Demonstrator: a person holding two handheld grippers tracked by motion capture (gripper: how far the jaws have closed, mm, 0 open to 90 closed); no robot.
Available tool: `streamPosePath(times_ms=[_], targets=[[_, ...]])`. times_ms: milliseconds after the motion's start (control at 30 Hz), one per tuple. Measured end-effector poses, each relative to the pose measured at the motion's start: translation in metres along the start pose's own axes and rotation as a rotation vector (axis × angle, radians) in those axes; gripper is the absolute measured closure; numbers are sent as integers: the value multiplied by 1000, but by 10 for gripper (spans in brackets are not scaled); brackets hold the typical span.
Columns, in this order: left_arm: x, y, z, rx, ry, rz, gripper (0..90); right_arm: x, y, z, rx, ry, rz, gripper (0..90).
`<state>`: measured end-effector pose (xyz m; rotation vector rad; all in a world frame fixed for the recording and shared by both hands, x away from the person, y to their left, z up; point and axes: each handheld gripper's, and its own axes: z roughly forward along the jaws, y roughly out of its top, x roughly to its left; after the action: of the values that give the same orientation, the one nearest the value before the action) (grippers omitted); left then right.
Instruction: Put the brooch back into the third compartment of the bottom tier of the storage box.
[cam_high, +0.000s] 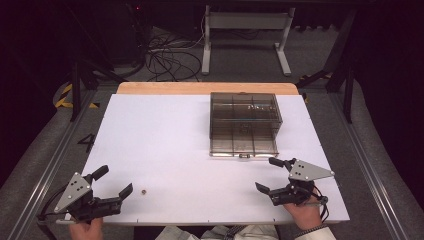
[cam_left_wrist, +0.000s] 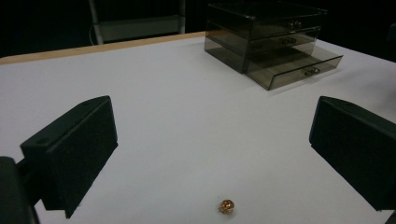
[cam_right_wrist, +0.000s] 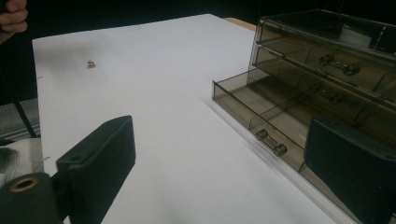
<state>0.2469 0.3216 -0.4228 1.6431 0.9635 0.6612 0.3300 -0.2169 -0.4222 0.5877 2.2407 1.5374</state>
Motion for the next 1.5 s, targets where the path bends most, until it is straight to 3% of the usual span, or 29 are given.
streamPosePath(times_ms=[100, 133, 433, 567, 700, 933, 1233, 1500], targets=[[-2, 1, 1, 22, 26, 33, 20, 1, 1, 1, -4, 9, -2, 107], [-4, 1, 1, 31, 17, 50, 20, 1, 2, 1, -5, 10, -4, 110], [-4, 1, 0, 31, 13, 48, 20, 5, 6, 5, 26, 29, -12, 131], [-4, 2, -2, 3, -7, 23, 22, 6, 8, 5, 30, 30, -15, 141], [-6, 2, -3, 7, 14, 42, 23, 6, 11, 8, 36, 38, -18, 151], [-5, 3, -6, -7, 7, 38, 24, 11, 17, 14, 55, 50, -40, 164], [-4, 3, -7, -7, 10, 40, 24, 15, 32, 27, 66, 107, -40, 173], [-3, 2, -7, -10, 10, 40, 24, 24, 50, 54, 71, 192, -38, 180]])
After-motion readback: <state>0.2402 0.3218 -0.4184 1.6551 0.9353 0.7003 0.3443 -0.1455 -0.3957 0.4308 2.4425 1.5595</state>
